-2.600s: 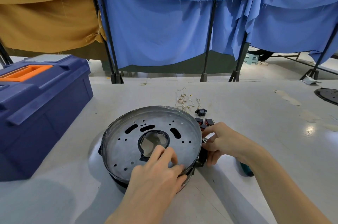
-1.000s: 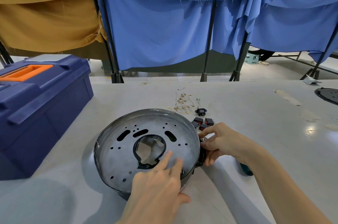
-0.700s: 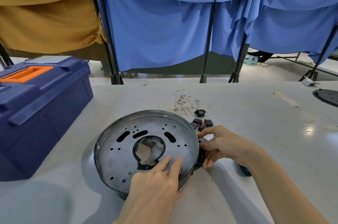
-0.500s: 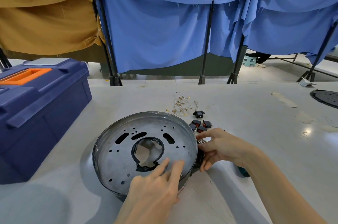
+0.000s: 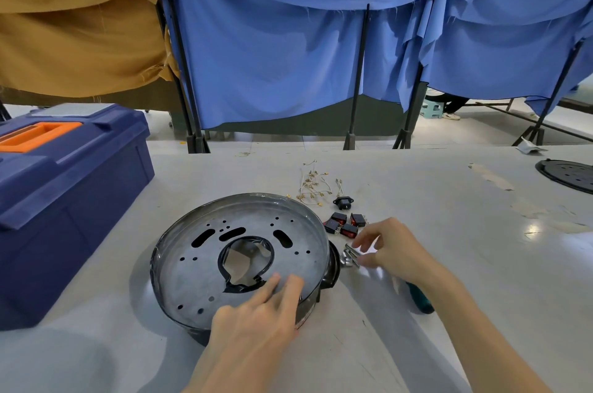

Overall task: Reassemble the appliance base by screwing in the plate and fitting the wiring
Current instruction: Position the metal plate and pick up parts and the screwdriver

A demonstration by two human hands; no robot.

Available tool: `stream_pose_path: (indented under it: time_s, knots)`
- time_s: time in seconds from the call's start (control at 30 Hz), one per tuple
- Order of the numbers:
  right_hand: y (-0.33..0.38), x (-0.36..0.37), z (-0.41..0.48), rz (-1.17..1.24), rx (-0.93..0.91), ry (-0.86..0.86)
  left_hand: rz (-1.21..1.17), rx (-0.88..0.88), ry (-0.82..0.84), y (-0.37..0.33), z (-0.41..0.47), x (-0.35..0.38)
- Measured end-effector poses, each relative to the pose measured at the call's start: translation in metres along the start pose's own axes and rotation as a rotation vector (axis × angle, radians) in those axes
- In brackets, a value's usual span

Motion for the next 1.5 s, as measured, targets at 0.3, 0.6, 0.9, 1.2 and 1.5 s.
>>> stream_pose_path:
  time_s: [0.3,0.6,0.9,1.2,1.5]
  knots:
    - [0.011,0.024,0.003,-0.166,-0.044,-0.020,-0.086,-0.087,0.001,0.021,-0.004,0.005]
    - [0.019,0.018,0.000,-0.152,-0.025,-0.049,-0.064,-0.032,-0.046,0.019,-0.007,0.004]
    - [0.028,0.021,-0.015,0.400,0.082,0.078,0.050,-0.007,-0.009,0.014,-0.004,-0.003]
    - [0.024,0.049,-0.019,0.781,0.260,0.325,0.050,0.015,-0.007,0.009,-0.005,0.002]
    - [0.028,0.061,-0.022,1.106,0.344,0.545,0.033,-0.036,-0.025,0.019,-0.003,0.002]
Point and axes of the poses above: each hand's wrist, its own z-axis towards the middle knuckle, its own x-axis out of the palm, y = z × x, the point moved 9 cm from there along z, towards the middle knuckle, and after that the axes turned 11 degrees about x, right-handed, at the moved point
